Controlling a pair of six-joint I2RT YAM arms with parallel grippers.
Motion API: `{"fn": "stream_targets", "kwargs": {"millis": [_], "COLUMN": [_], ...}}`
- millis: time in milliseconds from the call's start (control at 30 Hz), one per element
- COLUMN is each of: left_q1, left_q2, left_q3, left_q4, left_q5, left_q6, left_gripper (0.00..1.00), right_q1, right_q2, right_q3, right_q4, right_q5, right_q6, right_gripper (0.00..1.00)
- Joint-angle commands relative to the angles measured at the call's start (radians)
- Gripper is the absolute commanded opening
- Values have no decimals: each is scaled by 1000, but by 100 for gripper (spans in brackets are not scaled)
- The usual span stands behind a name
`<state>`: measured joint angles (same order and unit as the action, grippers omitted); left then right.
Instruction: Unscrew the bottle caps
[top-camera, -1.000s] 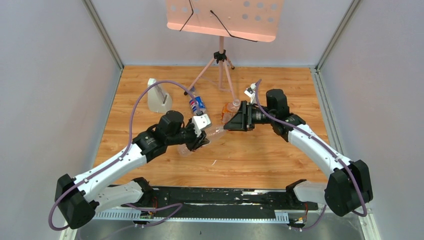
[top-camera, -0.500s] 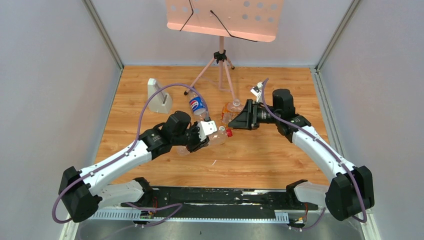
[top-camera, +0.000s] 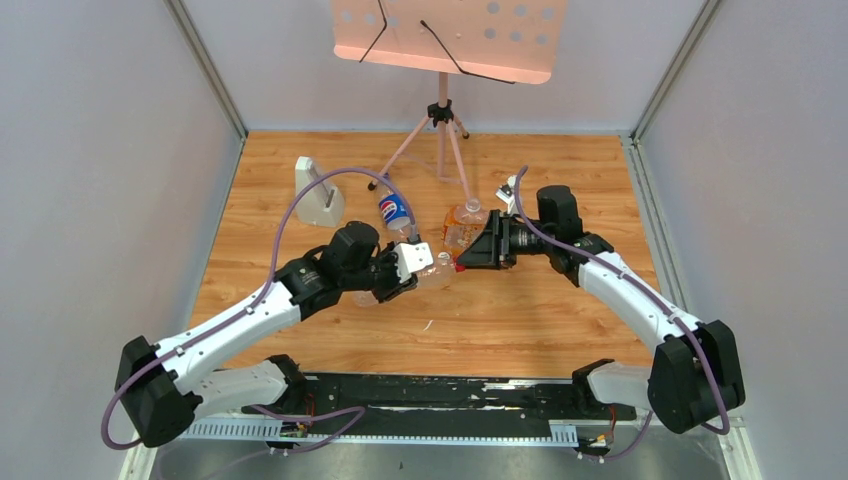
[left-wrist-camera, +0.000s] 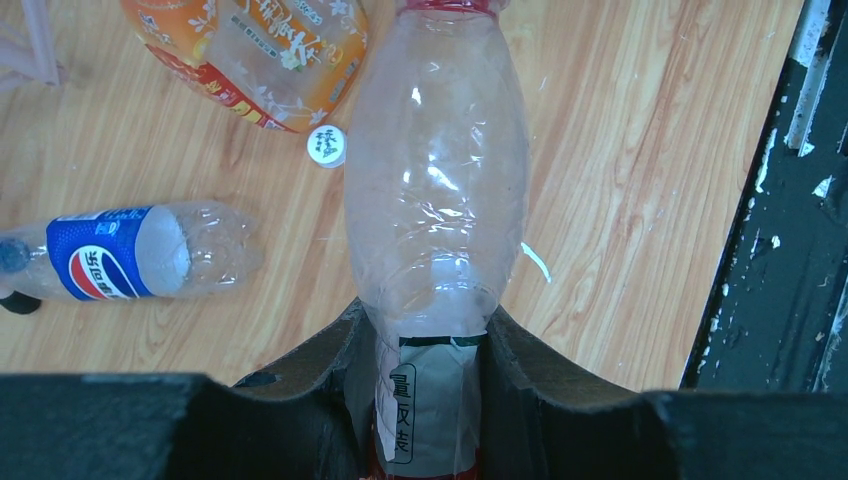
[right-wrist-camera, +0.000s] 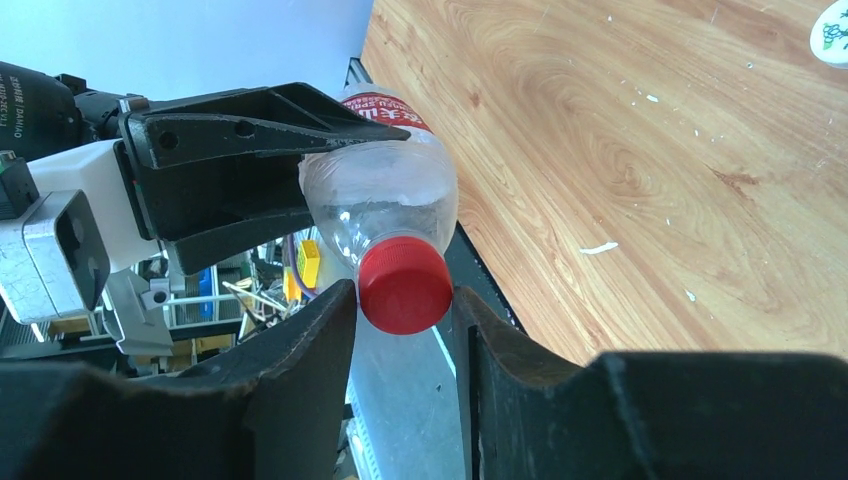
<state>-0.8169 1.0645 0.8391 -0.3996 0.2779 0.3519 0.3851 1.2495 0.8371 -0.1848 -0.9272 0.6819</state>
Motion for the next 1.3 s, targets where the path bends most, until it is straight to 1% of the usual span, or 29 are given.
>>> {"fn": "stream_targets", "kwargs": {"millis": [0,100,333,400,467,633,667,733,967,1167,1267], "left_q1": [-4,-4,-4,-4,-4,-4,-4,-4,2,22,31], "left_q2": [-33,-37,-53,-54,-54,-56,-58,-63,-61,-84,-97], "left_q3": [16,14,-1,-4,-4,-6,-6,-1,35,46,39], "left_q4": [53,53,70,67,65,67,67,64,23,-2,-2], "left_q5": [5,10,36,43,47,60,62,76,228,329,351], "left_q6": [26,26,25,27,28,24,18,0,-22,-17,-19], "left_gripper": [0,0,0,0,0,0,0,0,0,0,0], "right_q1": [6,6,7,6,6,7,7,8,23,78,85], "right_q2": [1,4,4,2,0,0,-2,-10,-65,-142,-177], "right_q3": [8,2,-4,-4,-4,-2,1,-9,-49,-94,-126], "right_q4": [36,63,91,99,103,117,117,148,312,348,377], "right_q5": [-38,-58,-43,-40,-34,-54,-56,-58,-91,-80,-84], "right_q6": [-5,12,31,35,36,1,-21,-73,-261,-495,-564], "right_gripper": [41,43,39,34,30,2,0,0,0,0,0]}}
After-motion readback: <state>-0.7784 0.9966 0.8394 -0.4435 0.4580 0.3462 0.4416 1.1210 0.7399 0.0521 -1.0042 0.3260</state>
